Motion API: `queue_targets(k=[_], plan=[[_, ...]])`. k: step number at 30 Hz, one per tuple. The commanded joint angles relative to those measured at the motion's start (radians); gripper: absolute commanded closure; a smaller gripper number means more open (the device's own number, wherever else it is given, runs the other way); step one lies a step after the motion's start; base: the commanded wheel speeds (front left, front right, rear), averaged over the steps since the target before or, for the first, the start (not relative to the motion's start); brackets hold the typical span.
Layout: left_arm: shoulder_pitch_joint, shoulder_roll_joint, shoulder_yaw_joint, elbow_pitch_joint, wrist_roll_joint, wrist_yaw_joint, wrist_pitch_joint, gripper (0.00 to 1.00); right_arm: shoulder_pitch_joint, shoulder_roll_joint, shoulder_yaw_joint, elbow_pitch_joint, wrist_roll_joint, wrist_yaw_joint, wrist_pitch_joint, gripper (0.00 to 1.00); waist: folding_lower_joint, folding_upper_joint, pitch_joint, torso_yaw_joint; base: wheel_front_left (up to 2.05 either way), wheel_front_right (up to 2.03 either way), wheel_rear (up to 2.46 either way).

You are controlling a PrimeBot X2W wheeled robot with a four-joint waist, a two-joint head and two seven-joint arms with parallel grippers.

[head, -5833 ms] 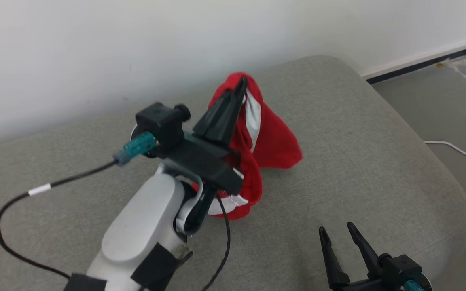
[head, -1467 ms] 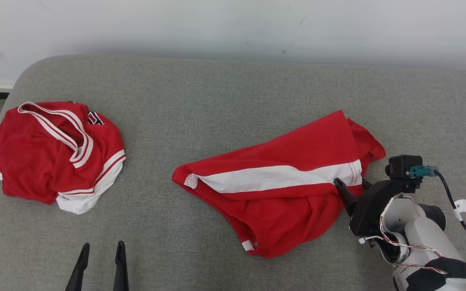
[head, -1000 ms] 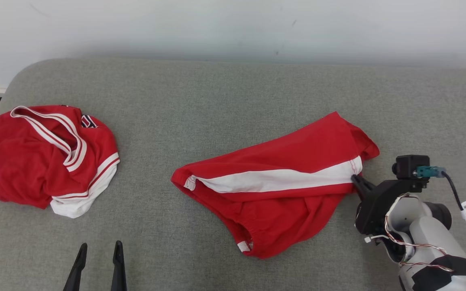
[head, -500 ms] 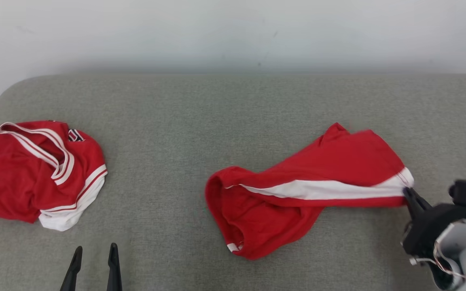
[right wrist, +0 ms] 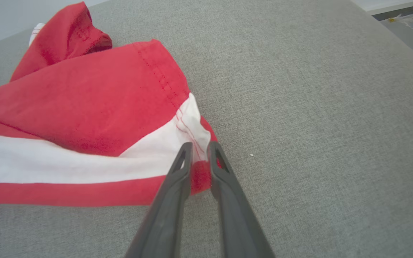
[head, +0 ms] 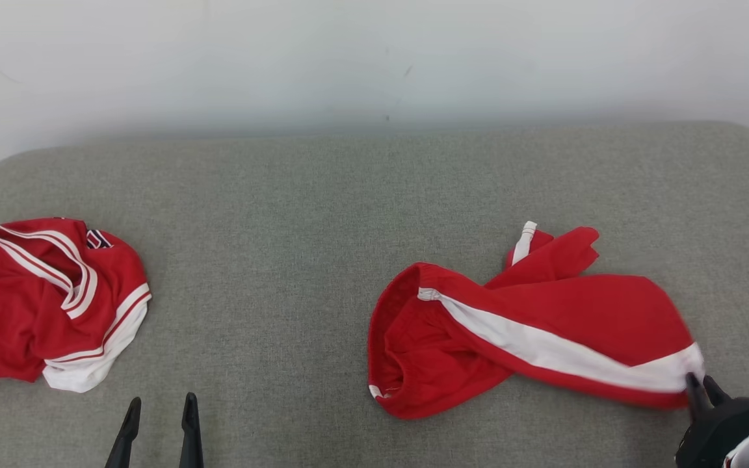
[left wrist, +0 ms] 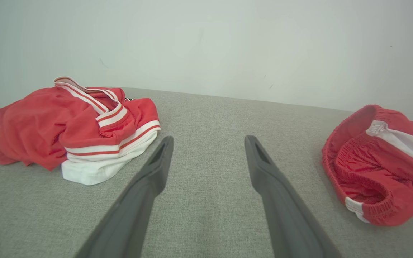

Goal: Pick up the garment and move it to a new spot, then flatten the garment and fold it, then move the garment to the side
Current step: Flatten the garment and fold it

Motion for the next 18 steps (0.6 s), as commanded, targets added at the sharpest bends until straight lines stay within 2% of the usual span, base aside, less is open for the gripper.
queue_targets(k=[1, 8, 14, 18], plan=[[-0.002, -0.001, -0.002, 0.003, -0.006, 0.0, -0.003, 0.0, 0.017, 0.012, -0.008, -0.005, -0.017, -0.002, -0.008, 0.0, 0.0001, -0.0001, -0.009, -0.001, 0.0, 0.0, 0.0], [0.018, -0.001, 0.002, 0.007, -0.015, 0.0, -0.003, 0.0, 0.068, 0.082, 0.003, -0.089, -0.019, -0.002, -0.076, 0.0, 0.0001, -0.0001, -0.042, -0.009, 0.0, 0.0, 0.0], [0.042, -0.001, 0.009, 0.006, -0.021, 0.005, -0.003, 0.0, 0.144, 0.11, 0.132, -0.228, -0.015, -0.002, -0.18, 0.0, 0.0001, -0.0001, -0.073, -0.031, 0.0, 0.0, 0.0], [0.045, -0.001, 0.013, 0.008, -0.027, 0.01, -0.003, 0.0, 0.179, 0.096, 0.217, -0.294, -0.043, -0.002, -0.29, 0.0, 0.0001, -0.0001, -0.084, -0.039, 0.0, 0.0, 0.0]])
